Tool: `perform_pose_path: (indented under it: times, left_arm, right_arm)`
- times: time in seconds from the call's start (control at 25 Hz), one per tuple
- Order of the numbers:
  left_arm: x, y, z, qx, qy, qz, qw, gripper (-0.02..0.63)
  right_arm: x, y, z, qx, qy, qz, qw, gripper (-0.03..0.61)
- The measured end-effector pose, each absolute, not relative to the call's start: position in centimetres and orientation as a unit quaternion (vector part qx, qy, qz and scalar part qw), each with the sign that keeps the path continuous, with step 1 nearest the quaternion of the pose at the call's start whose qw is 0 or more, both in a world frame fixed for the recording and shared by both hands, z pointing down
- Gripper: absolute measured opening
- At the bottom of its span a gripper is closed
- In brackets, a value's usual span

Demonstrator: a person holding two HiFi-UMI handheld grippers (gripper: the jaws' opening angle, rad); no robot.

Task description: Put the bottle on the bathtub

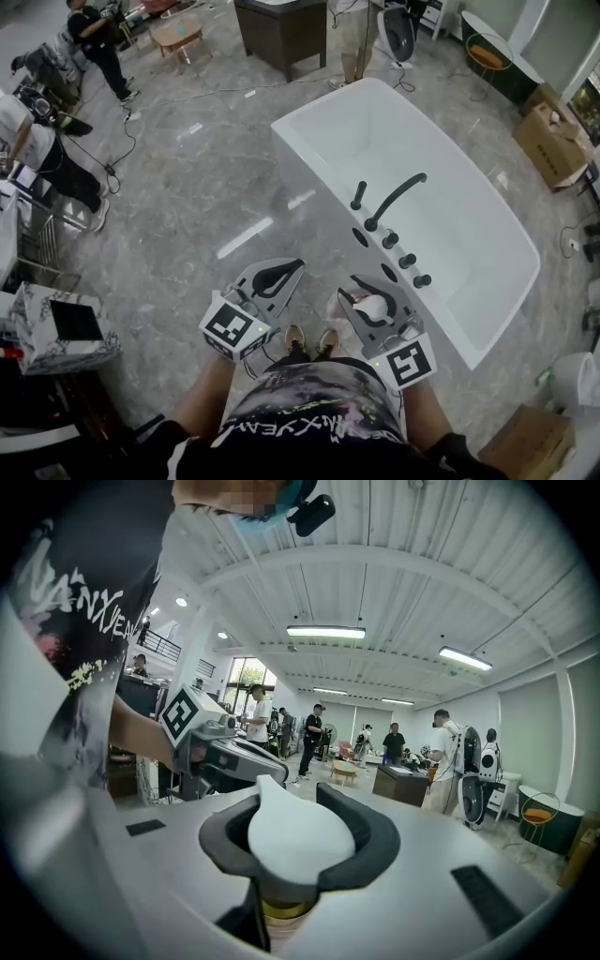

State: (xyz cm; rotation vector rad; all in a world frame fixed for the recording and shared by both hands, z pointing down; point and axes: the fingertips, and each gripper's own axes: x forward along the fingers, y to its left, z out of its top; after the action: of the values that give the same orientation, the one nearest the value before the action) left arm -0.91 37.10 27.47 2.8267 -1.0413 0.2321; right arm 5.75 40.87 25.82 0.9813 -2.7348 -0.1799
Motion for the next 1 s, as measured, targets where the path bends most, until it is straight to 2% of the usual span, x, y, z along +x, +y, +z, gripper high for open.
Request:
perform_pose_path:
  times: [0.48,1.0]
  left_arm:
    - [2.9,37.9,27.7,0.929,-0.358,0.071,0.053,0.014]
    - [4.1,36.7,29.3,0.928,-0.365,0.069,0.040,0.014]
  right_arm:
    - [9.1,41.2,26.0,0.316,-0.940,-0.072,0.108,0.107]
    - [9.7,39.6,27.0,0.305,-0.944,-0.087,0.095,0.107]
